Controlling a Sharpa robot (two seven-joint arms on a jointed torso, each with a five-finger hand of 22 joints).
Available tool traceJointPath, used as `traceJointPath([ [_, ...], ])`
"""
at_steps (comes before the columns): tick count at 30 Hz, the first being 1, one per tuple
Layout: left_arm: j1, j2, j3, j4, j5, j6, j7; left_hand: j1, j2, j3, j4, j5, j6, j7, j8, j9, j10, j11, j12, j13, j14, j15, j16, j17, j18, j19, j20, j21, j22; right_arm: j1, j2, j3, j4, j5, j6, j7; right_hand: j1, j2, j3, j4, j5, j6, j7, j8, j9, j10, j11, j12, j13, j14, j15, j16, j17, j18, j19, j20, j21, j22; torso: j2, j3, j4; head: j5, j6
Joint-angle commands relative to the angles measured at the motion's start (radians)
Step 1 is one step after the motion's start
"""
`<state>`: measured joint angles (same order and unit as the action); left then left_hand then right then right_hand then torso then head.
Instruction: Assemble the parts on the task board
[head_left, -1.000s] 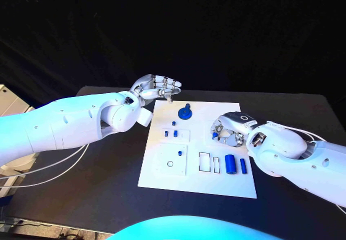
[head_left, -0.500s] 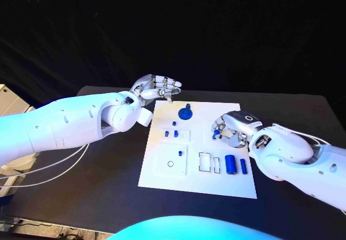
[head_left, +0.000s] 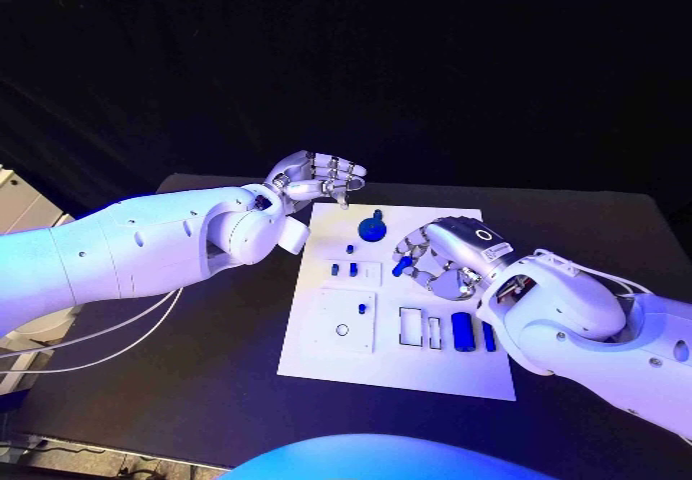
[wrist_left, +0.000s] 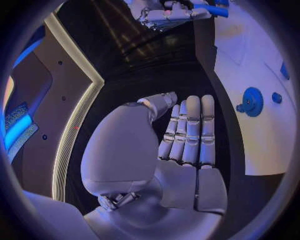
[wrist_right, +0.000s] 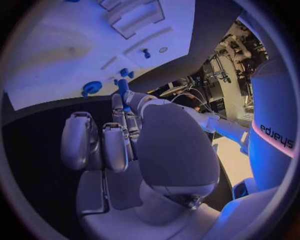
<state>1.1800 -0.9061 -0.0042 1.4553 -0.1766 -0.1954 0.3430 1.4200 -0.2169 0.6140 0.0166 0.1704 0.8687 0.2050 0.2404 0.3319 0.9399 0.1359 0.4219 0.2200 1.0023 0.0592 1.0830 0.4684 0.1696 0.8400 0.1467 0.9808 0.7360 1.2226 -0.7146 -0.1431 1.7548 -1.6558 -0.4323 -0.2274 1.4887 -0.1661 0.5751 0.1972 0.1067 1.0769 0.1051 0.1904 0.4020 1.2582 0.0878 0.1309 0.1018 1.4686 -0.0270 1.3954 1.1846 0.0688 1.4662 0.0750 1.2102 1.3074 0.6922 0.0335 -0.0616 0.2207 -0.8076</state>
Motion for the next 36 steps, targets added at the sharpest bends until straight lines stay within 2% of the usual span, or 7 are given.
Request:
traceJointPath([
  [1, 0.001, 0.005, 0.001, -0.001, 0.008, 0.018, 0.006, 0.003, 0.006, -0.006, -0.003, 0.004, -0.006, 0.000, -0.004, -0.001, -0.006, 0.002, 0.007, -0.002, -0.003, 0.001, -0.007, -0.002, 0.015, 0.001, 0.007, -0.006, -0.002, -0.012, 0.027, -0.003, 0.005, -0.001, -0.010, 0.026, -0.010, -0.001, 0.007, -0.001, 0.001, 0.001, 0.004, 0.063, 0.059, 0.047, -0.045, -0.006, -0.001, 0.029, -0.006, 0.003, -0.002, -0.005, 0.017, -0.007, -0.006, 0.167, 0.001, 0.0000, 0.0000, 0.004, -0.001],
  [8, 0.000, 0.012, 0.001, -0.005, 0.010, 0.019, 0.006, 0.003, 0.006, -0.006, -0.003, 0.004, -0.006, 0.000, -0.004, -0.001, -0.006, 0.002, 0.007, -0.002, -0.003, 0.001, -0.007, -0.002, 0.015, 0.001, 0.007, -0.006, -0.002, -0.063, 0.106, -0.011, -0.002, -0.008, -0.003, 0.050, -0.013, -0.002, 0.012, -0.005, 0.001, -0.001, 0.005, 0.064, 0.062, 0.047, -0.045, -0.009, 0.000, 0.028, -0.006, 0.002, -0.005, -0.004, 0.016, -0.007, -0.012, 0.166, 0.003, 0.0006, 0.0015, 0.012, -0.001],
  [14, 0.000, 0.014, 0.001, -0.004, 0.010, 0.020, 0.006, 0.003, 0.006, -0.006, -0.003, 0.004, -0.006, 0.000, -0.004, -0.001, -0.006, 0.002, 0.007, -0.002, -0.003, 0.001, -0.007, -0.002, 0.015, 0.001, 0.007, -0.006, -0.002, -0.095, 0.145, -0.018, -0.022, -0.009, 0.015, 0.052, -0.015, -0.001, 0.015, -0.007, 0.000, -0.003, 0.006, 0.065, 0.063, 0.047, -0.044, -0.010, 0.000, 0.028, -0.006, 0.001, -0.006, -0.004, 0.015, -0.006, -0.016, 0.165, 0.003, 0.0001, 0.0013, 0.019, -0.003],
  [22, 0.000, 0.014, 0.000, -0.004, 0.011, 0.021, 0.004, 0.002, 0.006, -0.007, -0.002, 0.004, -0.006, 0.000, -0.004, -0.002, -0.007, 0.002, 0.008, -0.002, -0.004, 0.001, -0.007, -0.002, 0.015, 0.001, 0.007, -0.007, -0.002, -0.118, 0.166, -0.027, -0.052, -0.024, 0.042, 0.048, -0.017, -0.002, 0.017, -0.009, 0.000, -0.004, 0.006, 0.066, 0.065, 0.046, -0.043, -0.012, 0.000, 0.028, -0.005, 0.001, -0.007, -0.003, 0.014, -0.006, -0.019, 0.165, 0.002, -0.0004, 0.0004, 0.023, -0.009],
  [25, 0.000, 0.014, 0.000, -0.004, 0.011, 0.021, 0.004, 0.002, 0.006, -0.007, -0.002, 0.004, -0.006, 0.000, -0.004, -0.002, -0.007, 0.002, 0.008, -0.002, -0.004, 0.001, -0.007, -0.002, 0.015, 0.001, 0.007, -0.007, -0.002, -0.125, 0.173, -0.029, -0.062, -0.034, 0.049, 0.046, -0.017, -0.002, 0.017, -0.009, 0.000, -0.004, 0.006, 0.066, 0.065, 0.046, -0.043, -0.012, 0.000, 0.028, -0.005, 0.001, -0.007, -0.003, 0.014, -0.006, -0.019, 0.165, 0.002, 0.0005, 0.0006, 0.023, -0.012],
  [36, 0.000, 0.012, 0.000, -0.003, 0.011, 0.023, 0.003, 0.002, 0.006, -0.007, -0.002, 0.004, -0.006, 0.000, -0.004, -0.002, -0.007, 0.002, 0.008, -0.002, -0.004, 0.001, -0.007, -0.002, 0.015, 0.001, 0.007, -0.007, -0.002, -0.136, 0.186, -0.032, -0.085, -0.069, 0.068, 0.022, -0.018, -0.002, 0.018, -0.010, 0.000, -0.005, 0.006, 0.066, 0.066, 0.046, -0.043, -0.013, 0.001, 0.028, -0.005, 0.001, -0.007, -0.003, 0.014, -0.006, -0.019, 0.165, 0.003, 0.0002, 0.0006, 0.027, -0.018],
])
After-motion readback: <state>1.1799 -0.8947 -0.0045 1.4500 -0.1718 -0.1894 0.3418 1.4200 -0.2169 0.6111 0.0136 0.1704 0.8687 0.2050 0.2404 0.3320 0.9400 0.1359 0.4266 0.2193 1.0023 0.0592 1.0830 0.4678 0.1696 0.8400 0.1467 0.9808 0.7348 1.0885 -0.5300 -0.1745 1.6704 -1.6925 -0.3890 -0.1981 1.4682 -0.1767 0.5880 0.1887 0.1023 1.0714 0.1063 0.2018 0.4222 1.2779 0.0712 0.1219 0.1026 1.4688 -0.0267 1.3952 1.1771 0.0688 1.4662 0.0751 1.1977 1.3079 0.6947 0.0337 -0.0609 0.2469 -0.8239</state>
